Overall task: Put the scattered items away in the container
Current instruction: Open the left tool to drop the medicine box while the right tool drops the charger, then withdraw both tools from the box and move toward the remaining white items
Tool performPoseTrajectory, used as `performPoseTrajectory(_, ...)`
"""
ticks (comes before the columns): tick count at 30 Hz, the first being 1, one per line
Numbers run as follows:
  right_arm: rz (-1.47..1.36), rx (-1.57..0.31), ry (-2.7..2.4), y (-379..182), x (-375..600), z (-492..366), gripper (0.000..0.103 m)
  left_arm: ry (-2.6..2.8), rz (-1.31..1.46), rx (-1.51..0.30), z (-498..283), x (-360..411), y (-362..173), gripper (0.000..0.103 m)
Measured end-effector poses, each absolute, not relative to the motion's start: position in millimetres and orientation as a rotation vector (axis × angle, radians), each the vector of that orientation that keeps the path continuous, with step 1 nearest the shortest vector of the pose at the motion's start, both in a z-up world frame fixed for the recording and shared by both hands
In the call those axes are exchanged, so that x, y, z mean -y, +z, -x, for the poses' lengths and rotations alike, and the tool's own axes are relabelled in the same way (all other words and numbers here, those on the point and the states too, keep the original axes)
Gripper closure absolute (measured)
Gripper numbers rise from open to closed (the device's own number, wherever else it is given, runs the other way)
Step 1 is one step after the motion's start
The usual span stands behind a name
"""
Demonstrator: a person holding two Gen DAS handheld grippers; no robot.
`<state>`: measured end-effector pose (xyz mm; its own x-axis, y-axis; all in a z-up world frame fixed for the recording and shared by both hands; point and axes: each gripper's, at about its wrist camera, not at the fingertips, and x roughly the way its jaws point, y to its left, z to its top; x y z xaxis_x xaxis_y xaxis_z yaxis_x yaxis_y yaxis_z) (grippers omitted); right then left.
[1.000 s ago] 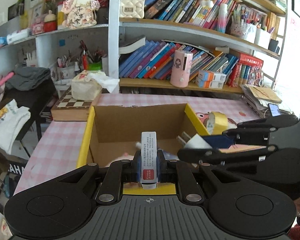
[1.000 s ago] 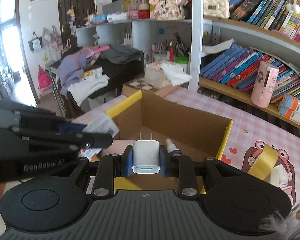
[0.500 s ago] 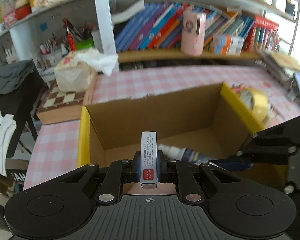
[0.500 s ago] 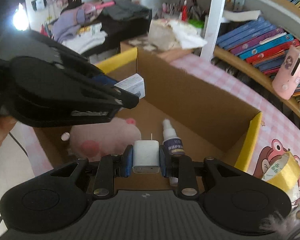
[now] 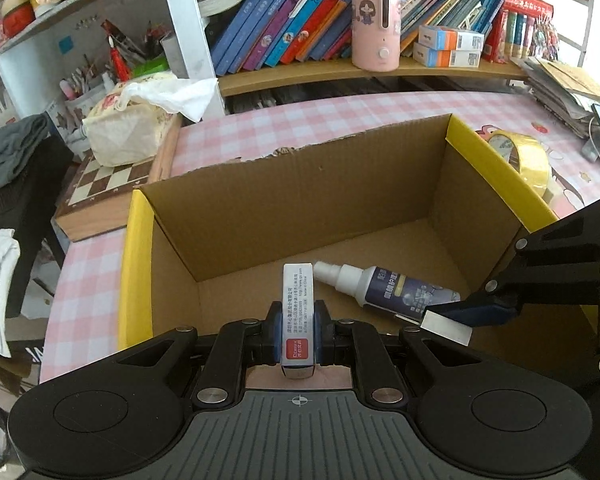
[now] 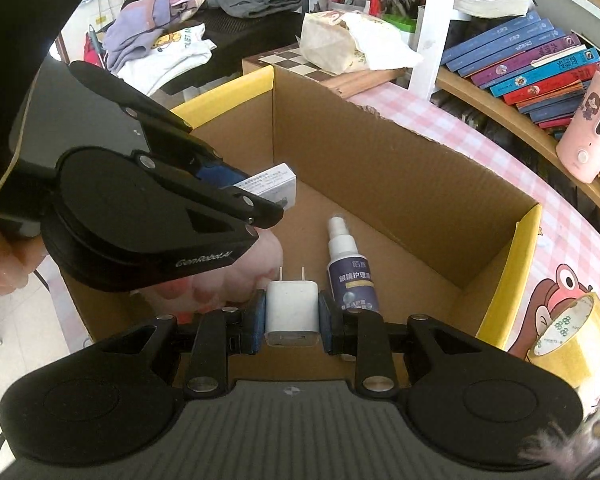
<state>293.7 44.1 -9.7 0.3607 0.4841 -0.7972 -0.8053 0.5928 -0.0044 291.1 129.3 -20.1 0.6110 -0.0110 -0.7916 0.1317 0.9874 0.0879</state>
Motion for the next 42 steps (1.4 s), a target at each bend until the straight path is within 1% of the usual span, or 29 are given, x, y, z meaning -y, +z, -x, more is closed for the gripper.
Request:
performPoseTrajectory(1,0.432,-0.851,0.865,-10,-44,-294,0.078,-0.087,-0.137,-0.913,-291,-129,-20,0.089)
performPoseTrajectory(3,0.422,-0.85,0.864,-9,-42,-294,0.078,-0.104,-0.136,-0.916,-290,-127,-20,0.08)
performPoseTrajectory(4,0.414,-0.845,0.864,-8,-41,-294,0.078,-0.109,-0.139,-0.916,-289,-125,-20,0.077)
performPoseTrajectory(5,0.405,-0.837,0.866,-7,-40,-294,0.075,-0.108,-0.145,-0.913,-288,-123,-19,0.072)
performPoseTrajectory(6,0.403,-0.836,0.864,-6,-40,-294,0.071,-0.099,-0.15,-0.905,-286,-122,-18,0.069)
performPoseTrajectory(9,0.381,-0.829,0.861,-3,-37,-293,0.067,-0.077,-0.141,-0.883,-282,-124,-14,0.062)
performPoseTrajectory(13,0.347,-0.789,0.858,8,-30,-284,0.065,-0.061,-0.099,-0.836,-269,-128,-2,0.059)
performPoseTrajectory(16,0.326,-0.746,0.853,20,-22,-274,0.063,-0.04,-0.045,-0.789,-255,-131,9,0.051)
performPoseTrajectory(19,0.309,-0.698,0.842,34,-12,-263,0.059,-0.029,0.0,-0.729,-237,-130,22,0.042)
performPoseTrajectory(21,0.302,-0.661,0.833,44,-4,-254,0.057,-0.015,0.009,-0.685,-224,-129,33,0.032)
performPoseTrajectory(23,0.293,-0.623,0.817,54,5,-245,0.056,0.002,0.007,-0.647,-213,-127,41,0.027)
performPoseTrajectory(27,0.259,-0.573,0.777,68,25,-228,0.054,0.03,0.003,-0.593,-188,-122,53,0.022)
performPoseTrajectory(36,0.248,-0.51,0.683,74,66,-184,0.054,0.067,-0.012,-0.562,-131,-111,56,0.019)
performPoseTrajectory(42,0.225,-0.52,0.629,69,86,-153,0.054,0.094,0.034,-0.555,-96,-106,55,0.019)
